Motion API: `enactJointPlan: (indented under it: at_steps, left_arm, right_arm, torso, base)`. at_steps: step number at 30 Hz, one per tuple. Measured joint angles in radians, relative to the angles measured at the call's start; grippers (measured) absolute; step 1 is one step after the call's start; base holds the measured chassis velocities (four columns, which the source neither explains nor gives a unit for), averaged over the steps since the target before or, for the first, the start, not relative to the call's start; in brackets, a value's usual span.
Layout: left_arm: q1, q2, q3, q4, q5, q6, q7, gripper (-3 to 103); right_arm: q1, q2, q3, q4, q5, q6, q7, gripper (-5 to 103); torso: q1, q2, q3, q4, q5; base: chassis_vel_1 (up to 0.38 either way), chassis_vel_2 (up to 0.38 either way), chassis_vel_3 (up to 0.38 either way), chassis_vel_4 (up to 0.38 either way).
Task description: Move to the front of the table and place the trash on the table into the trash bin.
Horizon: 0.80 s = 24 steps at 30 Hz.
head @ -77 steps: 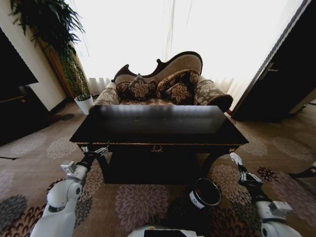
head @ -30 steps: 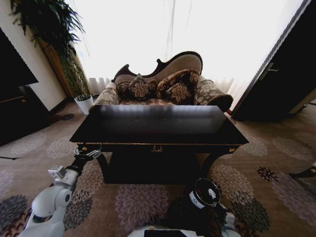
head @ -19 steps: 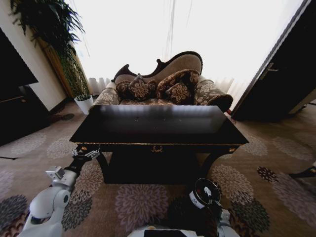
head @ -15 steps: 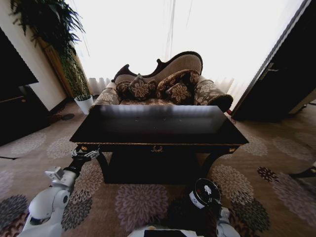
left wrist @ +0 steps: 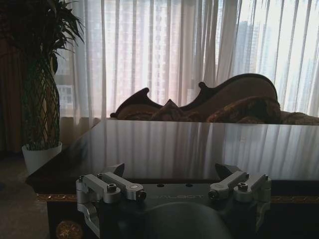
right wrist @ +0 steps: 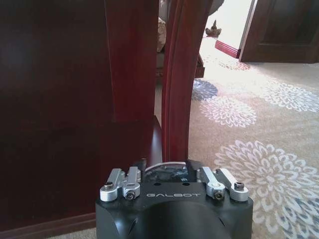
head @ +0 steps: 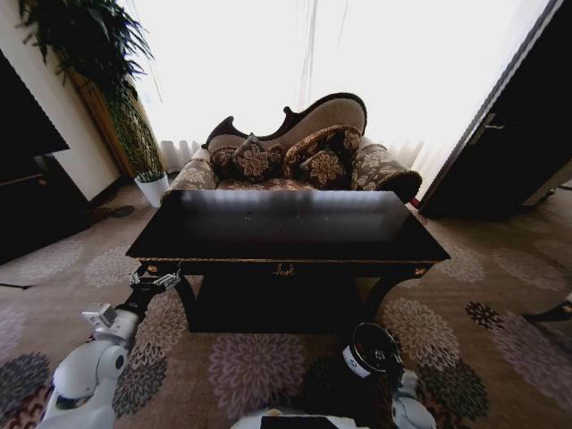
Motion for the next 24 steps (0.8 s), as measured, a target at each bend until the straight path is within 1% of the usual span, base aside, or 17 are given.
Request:
enactJointPlan:
  at_steps: [1,2,4,5,7,9,13,15,16,17,18,20,23,24]
  left_arm:
    - [0.000,-0.001,0.000,0.000,0.001,0.000,0.000,100]
    - [0.000,-0.001,0.000,0.000,0.001,0.000,0.000,100]
    - [-0.001,-0.002,0.001,0.001,0.003,0.000,0.000,100]
    - [-0.001,-0.002,0.001,0.001,0.003,0.000,0.000,100]
    - [-0.004,-0.001,0.001,0.003,0.002,0.000,0.000,100]
    - [-0.005,-0.001,0.001,0.005,0.002,0.000,0.000,100]
    - [-0.013,-0.003,0.006,0.018,0.001,-0.003,0.000,100]
    - [-0.016,-0.004,0.009,0.022,0.001,-0.004,0.000,100]
    - [-0.019,-0.005,0.014,0.025,0.001,-0.005,0.000,100]
    - [-0.022,-0.007,0.019,0.027,0.001,-0.006,0.000,100]
    - [-0.022,-0.007,0.019,0.027,0.001,-0.006,0.000,100]
    - [-0.029,-0.010,0.028,0.030,0.001,-0.007,0.000,100]
    - [-0.035,-0.011,0.033,0.034,-0.001,-0.008,-0.001,100]
    - [-0.035,-0.011,0.033,0.034,-0.001,-0.008,-0.001,100]
  right_arm:
    - [-0.005,-0.001,0.000,0.011,0.006,0.000,-0.001,52]
    - [-0.005,-0.001,0.000,0.011,0.006,0.000,-0.001,52]
    - [-0.023,-0.003,0.004,0.042,0.015,0.002,-0.008,63]
    - [-0.023,-0.003,0.004,0.042,0.015,0.002,-0.008,63]
    - [-0.053,-0.003,0.022,0.098,0.006,0.004,-0.010,74]
    - [-0.068,-0.003,0.031,0.122,-0.002,0.003,-0.007,74]
    - [-0.150,0.005,0.087,0.258,-0.020,0.005,-0.003,95]
    - [-0.174,0.008,0.103,0.292,-0.021,0.007,-0.004,95]
    - [-0.198,0.011,0.121,0.327,-0.021,0.011,-0.006,100]
    - [-0.225,0.014,0.138,0.364,-0.022,0.017,-0.007,100]
    - [-0.225,0.014,0.138,0.364,-0.022,0.017,-0.007,100]
    - [-0.269,0.018,0.166,0.417,-0.027,0.044,-0.018,100]
    - [-0.324,0.020,0.203,0.462,-0.057,0.112,-0.057,100]
    - [-0.324,0.020,0.203,0.462,-0.057,0.112,-0.057,100]
  torso:
    - [0.000,0.000,0.000,0.0000,0.0000]
    - [0.000,0.000,0.000,0.0000,0.0000]
    - [0.000,0.000,0.000,0.0000,0.0001]
    - [0.000,0.000,0.000,0.0000,0.0001]
    - [0.000,0.000,0.000,0.0000,0.0000]
    - [0.000,0.000,0.000,0.0000,0.0000]
    - [0.000,0.000,0.000,0.0000,0.0000]
    - [0.000,0.000,0.000,0.0000,0.0000]
    - [0.000,0.000,0.000,0.0000,-0.0001]
    - [0.000,0.000,0.000,-0.0001,-0.0002]
    - [0.000,0.000,0.000,-0.0001,-0.0002]
    - [0.000,0.000,0.000,-0.0001,0.0000]
    - [0.000,0.000,0.000,-0.0001,0.0001]
    - [0.000,0.000,0.000,-0.0001,0.0001]
  base:
    - [0.000,0.000,0.000,0.000]
    - [0.000,0.000,0.000,0.000]
    - [0.000,0.000,0.000,0.000]
    - [0.000,0.000,0.000,0.000]
    - [0.000,0.000,0.000,0.000]
    - [0.000,0.000,0.000,0.000]
    - [0.000,0.000,0.000,0.000]
    - [0.000,0.000,0.000,0.000]
    - [0.000,0.000,0.000,0.000]
    - [0.000,0.000,0.000,0.000]
    - [0.000,0.000,0.000,0.000]
    - [0.000,0.000,0.000,0.000]
    - [0.000,0.000,0.000,0.000]
    - [0.000,0.000,0.000,0.000]
